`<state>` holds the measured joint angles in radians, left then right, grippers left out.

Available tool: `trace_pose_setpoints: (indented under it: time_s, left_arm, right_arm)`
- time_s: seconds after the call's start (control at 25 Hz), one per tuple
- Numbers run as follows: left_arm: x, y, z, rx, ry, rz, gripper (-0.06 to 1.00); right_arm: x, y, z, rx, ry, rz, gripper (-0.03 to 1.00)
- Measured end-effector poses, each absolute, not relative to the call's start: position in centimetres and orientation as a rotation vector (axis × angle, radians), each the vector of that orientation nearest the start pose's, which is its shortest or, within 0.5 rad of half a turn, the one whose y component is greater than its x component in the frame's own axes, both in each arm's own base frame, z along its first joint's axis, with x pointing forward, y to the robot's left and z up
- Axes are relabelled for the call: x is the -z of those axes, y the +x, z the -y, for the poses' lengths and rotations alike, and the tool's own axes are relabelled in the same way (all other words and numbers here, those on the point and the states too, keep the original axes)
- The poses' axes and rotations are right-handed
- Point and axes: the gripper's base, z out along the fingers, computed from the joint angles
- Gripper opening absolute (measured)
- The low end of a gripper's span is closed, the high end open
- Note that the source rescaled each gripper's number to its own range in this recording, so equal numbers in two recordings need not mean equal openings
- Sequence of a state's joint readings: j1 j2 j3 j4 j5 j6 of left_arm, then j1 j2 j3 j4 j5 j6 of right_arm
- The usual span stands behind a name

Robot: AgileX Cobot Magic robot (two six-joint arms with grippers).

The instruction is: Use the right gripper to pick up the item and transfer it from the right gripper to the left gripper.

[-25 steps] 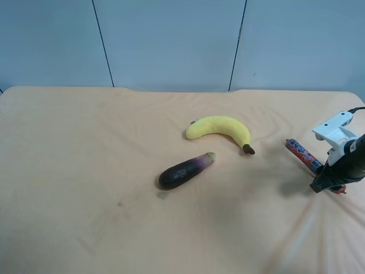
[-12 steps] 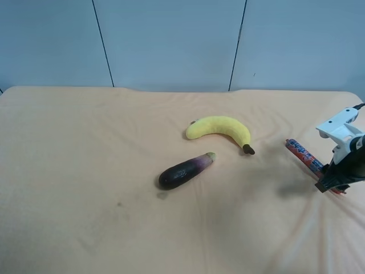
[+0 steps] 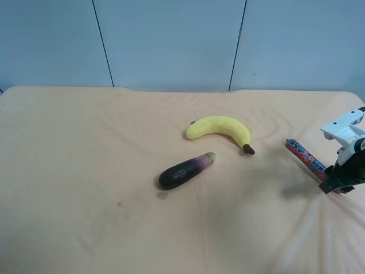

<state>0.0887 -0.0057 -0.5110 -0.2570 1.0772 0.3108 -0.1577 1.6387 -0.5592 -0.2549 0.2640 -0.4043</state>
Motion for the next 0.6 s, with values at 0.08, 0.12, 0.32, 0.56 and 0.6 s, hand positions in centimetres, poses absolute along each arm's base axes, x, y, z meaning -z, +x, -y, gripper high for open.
trace_pose_setpoints:
  time_s: [0.08, 0.12, 0.32, 0.56, 0.6]
  left_arm:
    - [-28.11, -0.74, 2.11, 0.054, 0.240, -2.004, 1.00]
    - [-28.11, -0.74, 2.11, 0.054, 0.240, -2.004, 1.00]
    - [-28.11, -0.74, 2.11, 0.054, 0.240, -2.004, 1.00]
    - [-28.11, -0.74, 2.11, 0.054, 0.240, -2.004, 1.00]
    - [-28.11, -0.74, 2.11, 0.054, 0.240, -2.004, 1.00]
  right_arm:
    - [-11.81, 23.78, 4.47, 0.272, -0.682, -2.776, 0.32]
    - [-11.81, 23.77, 4.56, 0.277, -0.689, -2.776, 0.32]
    - [-11.81, 23.65, 5.16, 0.287, -0.667, -2.784, 0.32]
    - [-11.84, 23.72, 5.18, 0.289, -0.665, -2.775, 0.32]
    - [-11.84, 23.73, 5.18, 0.289, -0.664, -2.774, 0.32]
